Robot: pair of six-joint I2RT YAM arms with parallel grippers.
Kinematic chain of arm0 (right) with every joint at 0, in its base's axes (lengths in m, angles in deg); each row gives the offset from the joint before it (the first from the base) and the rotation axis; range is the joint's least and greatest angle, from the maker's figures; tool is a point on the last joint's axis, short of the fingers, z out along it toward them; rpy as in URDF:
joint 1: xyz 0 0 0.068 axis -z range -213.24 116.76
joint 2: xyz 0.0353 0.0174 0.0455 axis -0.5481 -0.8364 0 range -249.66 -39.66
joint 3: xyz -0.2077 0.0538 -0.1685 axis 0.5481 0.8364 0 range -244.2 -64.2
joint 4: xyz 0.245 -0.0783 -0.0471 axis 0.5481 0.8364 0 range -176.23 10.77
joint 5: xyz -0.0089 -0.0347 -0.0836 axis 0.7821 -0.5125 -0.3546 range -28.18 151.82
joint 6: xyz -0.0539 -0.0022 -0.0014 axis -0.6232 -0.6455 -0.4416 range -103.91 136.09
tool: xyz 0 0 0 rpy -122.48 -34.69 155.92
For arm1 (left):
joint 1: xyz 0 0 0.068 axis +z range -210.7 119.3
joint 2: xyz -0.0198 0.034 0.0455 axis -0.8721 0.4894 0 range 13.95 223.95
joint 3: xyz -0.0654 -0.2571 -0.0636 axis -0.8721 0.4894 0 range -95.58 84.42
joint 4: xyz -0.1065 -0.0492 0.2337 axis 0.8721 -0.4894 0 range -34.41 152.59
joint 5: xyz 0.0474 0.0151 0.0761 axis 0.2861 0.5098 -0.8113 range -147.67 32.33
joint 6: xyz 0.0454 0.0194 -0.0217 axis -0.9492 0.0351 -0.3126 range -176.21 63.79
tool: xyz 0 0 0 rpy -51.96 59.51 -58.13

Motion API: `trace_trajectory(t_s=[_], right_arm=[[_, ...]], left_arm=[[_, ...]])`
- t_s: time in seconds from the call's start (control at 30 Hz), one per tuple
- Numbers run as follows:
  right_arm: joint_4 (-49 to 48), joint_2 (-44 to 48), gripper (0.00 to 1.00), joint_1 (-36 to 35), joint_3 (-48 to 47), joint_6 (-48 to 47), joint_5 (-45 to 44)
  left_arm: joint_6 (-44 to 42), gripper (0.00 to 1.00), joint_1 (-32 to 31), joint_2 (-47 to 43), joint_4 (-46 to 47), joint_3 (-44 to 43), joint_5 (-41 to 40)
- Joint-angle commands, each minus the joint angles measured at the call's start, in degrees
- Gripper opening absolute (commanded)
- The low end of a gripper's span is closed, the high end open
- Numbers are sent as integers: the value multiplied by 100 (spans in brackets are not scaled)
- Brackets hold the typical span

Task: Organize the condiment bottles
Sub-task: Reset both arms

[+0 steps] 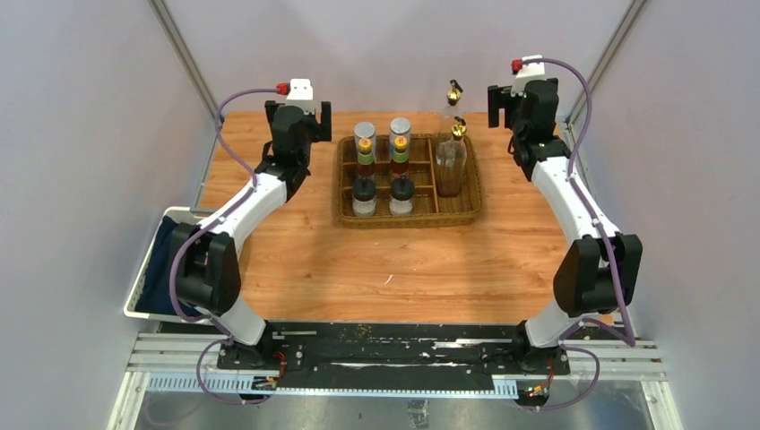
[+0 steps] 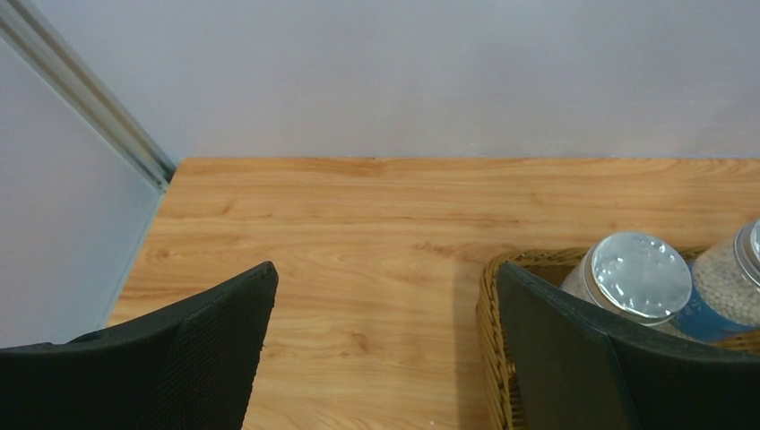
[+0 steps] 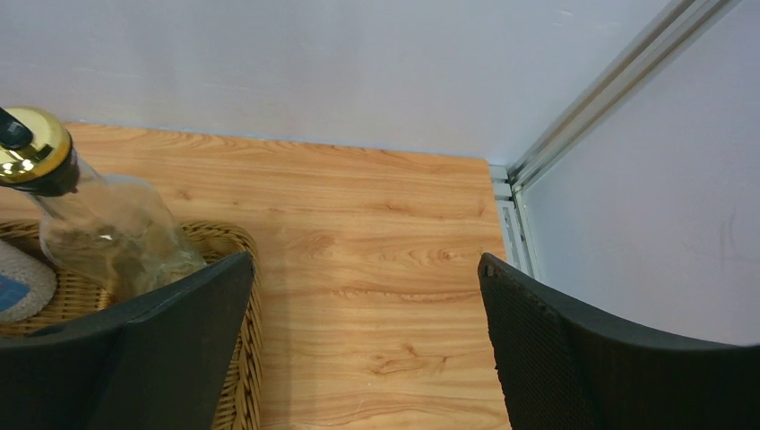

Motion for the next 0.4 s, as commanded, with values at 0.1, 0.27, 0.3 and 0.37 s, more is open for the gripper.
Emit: trace_trajectory(t_s=[0.1, 0.27, 0.3, 0.37], right_arm=[[-700, -191, 100, 65, 348, 117, -505], [-909, -336, 99, 66, 428, 150, -613], [-965, -343, 100, 69, 483, 149, -634], [-1109, -342, 100, 66, 573, 131, -637]], left_arm=[[227, 100, 132, 267, 589, 222, 325], [294, 100, 174, 324, 700, 319, 319], [299, 100, 182, 325, 735, 346, 319], [299, 100, 190, 324, 793, 395, 303]])
